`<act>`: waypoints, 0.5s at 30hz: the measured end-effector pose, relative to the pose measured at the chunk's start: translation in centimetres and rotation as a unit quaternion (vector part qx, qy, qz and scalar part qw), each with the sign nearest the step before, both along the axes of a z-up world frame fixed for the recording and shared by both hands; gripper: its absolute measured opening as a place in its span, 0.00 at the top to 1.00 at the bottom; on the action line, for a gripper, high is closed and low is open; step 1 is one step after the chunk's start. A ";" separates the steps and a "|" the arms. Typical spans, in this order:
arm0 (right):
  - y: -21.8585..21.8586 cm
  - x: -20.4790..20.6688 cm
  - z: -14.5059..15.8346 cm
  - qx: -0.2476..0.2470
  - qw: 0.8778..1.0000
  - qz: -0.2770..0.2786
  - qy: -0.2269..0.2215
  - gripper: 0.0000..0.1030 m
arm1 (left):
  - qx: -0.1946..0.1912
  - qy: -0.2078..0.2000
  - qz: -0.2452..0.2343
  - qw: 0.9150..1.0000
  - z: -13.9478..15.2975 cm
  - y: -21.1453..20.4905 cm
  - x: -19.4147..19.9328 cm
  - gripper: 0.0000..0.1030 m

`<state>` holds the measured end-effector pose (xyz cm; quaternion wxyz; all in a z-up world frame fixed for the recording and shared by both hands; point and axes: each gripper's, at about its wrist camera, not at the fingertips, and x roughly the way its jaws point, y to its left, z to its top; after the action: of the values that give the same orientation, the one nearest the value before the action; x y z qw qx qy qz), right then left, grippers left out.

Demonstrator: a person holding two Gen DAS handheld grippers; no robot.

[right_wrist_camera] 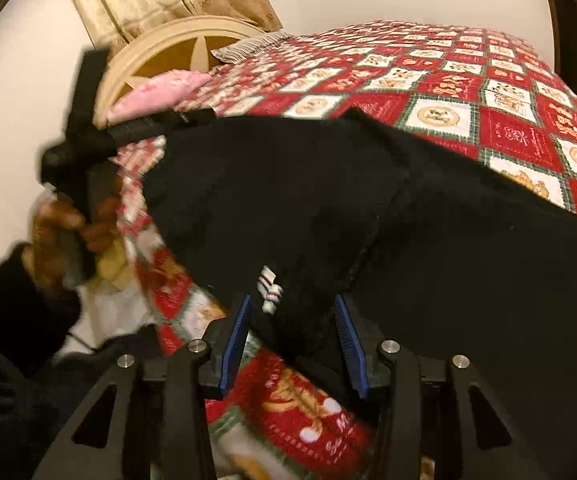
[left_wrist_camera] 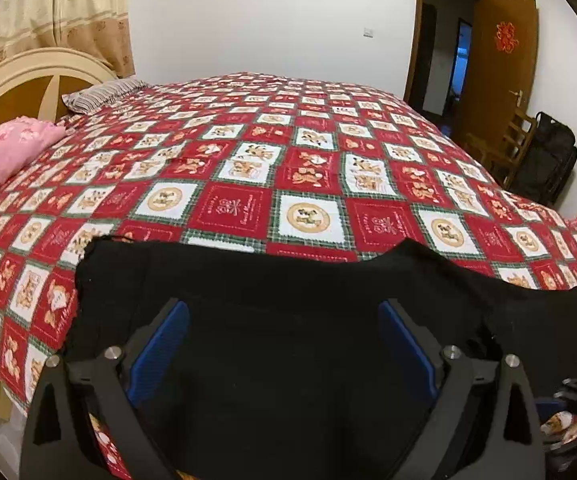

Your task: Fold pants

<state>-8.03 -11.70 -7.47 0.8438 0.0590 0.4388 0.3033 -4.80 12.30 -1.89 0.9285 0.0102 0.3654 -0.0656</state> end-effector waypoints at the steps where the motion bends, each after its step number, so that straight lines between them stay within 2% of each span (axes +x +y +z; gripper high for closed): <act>1: -0.5 0.2 1.0 0.009 1.000 0.003 -0.006 0.56 | 0.003 -0.002 -0.001 1.000 0.2 -0.2 0.2 0.05; 3: -1.5 0.9 3.0 0.024 0.999 -0.003 -0.031 0.56 | 0.002 -0.012 -0.009 1.000 0.8 -0.6 0.4 0.05; 5: -2.7 2.1 4.6 0.022 0.997 -0.035 -0.066 0.56 | 0.002 -0.019 -0.014 1.000 1.1 -1.2 0.5 0.05; 6: -2.7 2.7 4.7 -0.003 0.995 -0.054 -0.078 0.60 | -0.001 -0.019 -0.017 1.000 1.0 -1.5 0.4 0.05; 7: -2.2 3.7 4.4 -0.039 0.993 -0.065 -0.086 0.75 | -0.005 -0.015 -0.020 1.000 0.7 -1.8 0.5 0.05; 8: -1.6 4.4 4.1 -0.058 0.992 -0.066 -0.088 0.78 | -0.008 -0.008 -0.025 1.000 0.4 -2.2 0.4 0.05; 10: 0.0 6.0 2.6 -0.075 0.993 -0.059 -0.072 0.78 | -0.003 0.002 -0.035 0.999 -0.2 -2.9 0.3 0.05; 13: 1.6 7.4 -0.3 -0.086 0.996 -0.030 -0.009 0.78 | 0.011 0.007 -0.049 0.999 -0.7 -3.8 -0.3 0.05; 15: 1.3 7.5 -0.8 -0.082 0.996 -0.038 0.002 0.77 | 0.024 0.002 -0.052 0.998 -0.9 -4.1 -0.7 0.05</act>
<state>-0.53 -10.41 -8.22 0.8557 0.0072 0.4617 0.2337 -5.50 8.25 -2.83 0.9227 0.0516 0.3674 -0.1051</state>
